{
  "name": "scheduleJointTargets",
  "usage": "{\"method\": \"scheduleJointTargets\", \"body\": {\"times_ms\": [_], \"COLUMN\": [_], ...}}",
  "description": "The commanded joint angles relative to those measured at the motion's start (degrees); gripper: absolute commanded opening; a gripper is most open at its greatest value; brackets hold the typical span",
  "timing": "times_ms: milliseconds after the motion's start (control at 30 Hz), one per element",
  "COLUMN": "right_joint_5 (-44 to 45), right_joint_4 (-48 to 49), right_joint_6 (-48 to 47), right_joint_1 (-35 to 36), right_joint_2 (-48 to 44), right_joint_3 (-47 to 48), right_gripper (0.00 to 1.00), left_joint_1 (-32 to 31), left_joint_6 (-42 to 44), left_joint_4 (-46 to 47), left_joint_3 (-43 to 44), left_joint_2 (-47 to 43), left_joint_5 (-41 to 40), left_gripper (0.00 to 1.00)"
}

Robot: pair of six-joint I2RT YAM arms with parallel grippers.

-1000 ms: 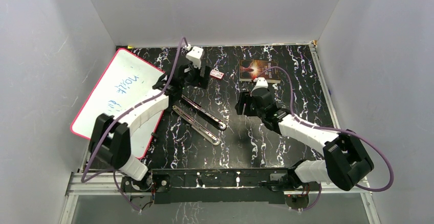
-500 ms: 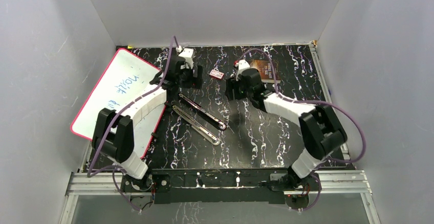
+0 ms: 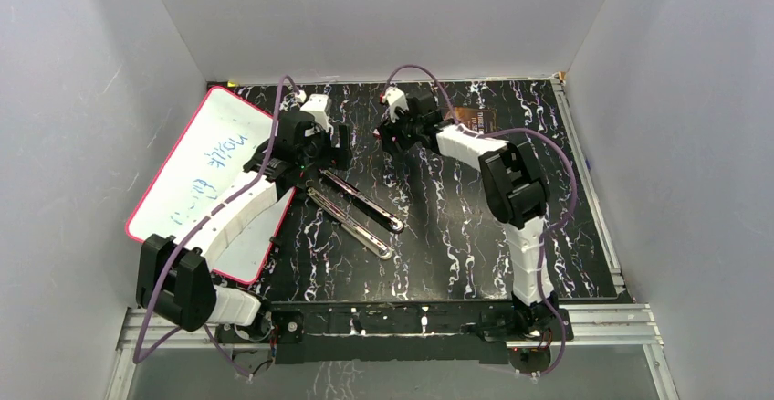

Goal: Load the staples into the stapler

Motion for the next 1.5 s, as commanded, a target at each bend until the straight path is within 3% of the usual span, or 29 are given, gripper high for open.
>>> {"method": "scheduleJointTargets", "body": {"times_ms": [0, 333, 633, 833, 1133, 1467], "right_joint_5": [-3.86, -8.51, -9.53, -7.24, -8.36, -9.00], "right_joint_4": [-2.77, -10.09, -13.07, -13.00, -12.80, -9.43], "right_joint_6": [-7.56, -11.37, -11.60, -12.15, -13.13, -13.53], "right_joint_1": [-1.27, -2.51, -2.72, -2.79, -2.78, -2.79], "right_joint_2": [2.77, 12.71, 18.35, 18.08, 15.90, 4.31], "right_joint_3": [8.26, 21.59, 27.65, 25.59, 20.68, 4.48], "right_gripper": [0.77, 0.77, 0.77, 0.71, 0.48, 0.47], "left_joint_1": [0.14, 0.13, 0.17, 0.14, 0.12, 0.23], "left_joint_6": [-0.80, -0.19, 0.24, 0.43, 0.17, -1.22], "left_joint_4": [-2.02, -3.02, -3.28, -3.29, -2.95, -3.13], "left_joint_3": [0.04, 0.07, -0.04, 0.21, 0.77, 3.19], "left_joint_2": [-3.56, -4.05, -4.10, -3.45, -2.62, 0.83], "left_joint_5": [0.83, 1.82, 2.29, 2.33, 2.43, 2.87], "left_gripper": [0.94, 0.94, 0.94, 0.94, 0.95, 0.98]}}
